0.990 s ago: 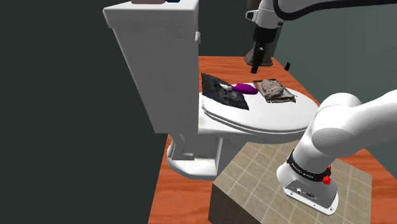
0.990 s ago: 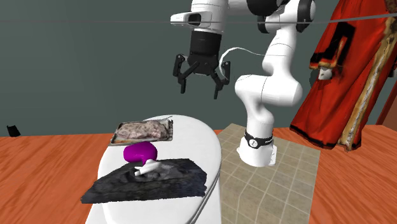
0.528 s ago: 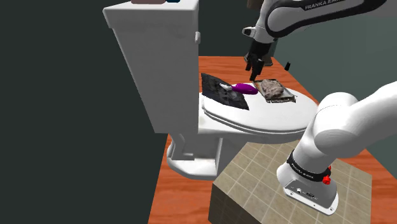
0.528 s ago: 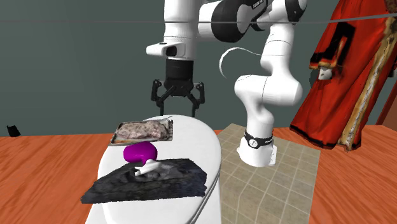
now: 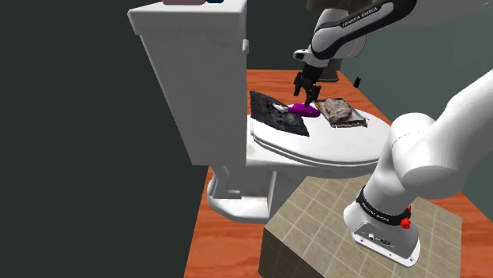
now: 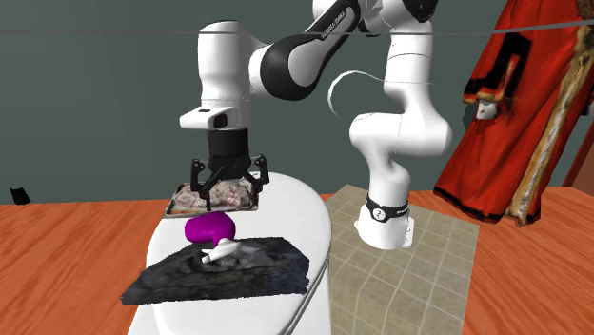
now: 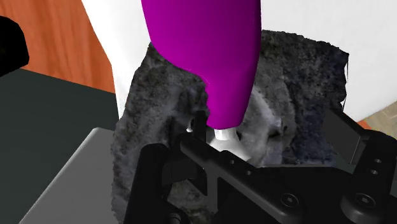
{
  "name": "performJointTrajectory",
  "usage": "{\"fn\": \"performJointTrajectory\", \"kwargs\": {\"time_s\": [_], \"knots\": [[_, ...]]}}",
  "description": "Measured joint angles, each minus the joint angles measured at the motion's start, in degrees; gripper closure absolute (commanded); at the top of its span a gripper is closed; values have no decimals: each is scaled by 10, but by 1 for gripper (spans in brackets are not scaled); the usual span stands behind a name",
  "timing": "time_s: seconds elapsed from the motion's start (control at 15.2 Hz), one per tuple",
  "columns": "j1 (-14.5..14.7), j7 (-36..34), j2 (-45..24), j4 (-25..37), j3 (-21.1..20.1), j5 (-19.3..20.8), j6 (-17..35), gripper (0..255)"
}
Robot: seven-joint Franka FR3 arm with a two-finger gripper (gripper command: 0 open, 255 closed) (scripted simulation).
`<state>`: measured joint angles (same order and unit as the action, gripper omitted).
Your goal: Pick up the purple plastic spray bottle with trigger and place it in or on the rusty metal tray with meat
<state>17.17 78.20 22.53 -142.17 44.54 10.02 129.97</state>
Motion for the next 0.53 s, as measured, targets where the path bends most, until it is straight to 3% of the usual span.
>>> {"fn": "performJointTrajectory", "kwargs": {"time_s": [0.2, 0.53], "knots": [[53, 93, -68, 23, 59, -56, 35, 0], [82, 134, -113, 16, 86, -100, 76, 0]]}}
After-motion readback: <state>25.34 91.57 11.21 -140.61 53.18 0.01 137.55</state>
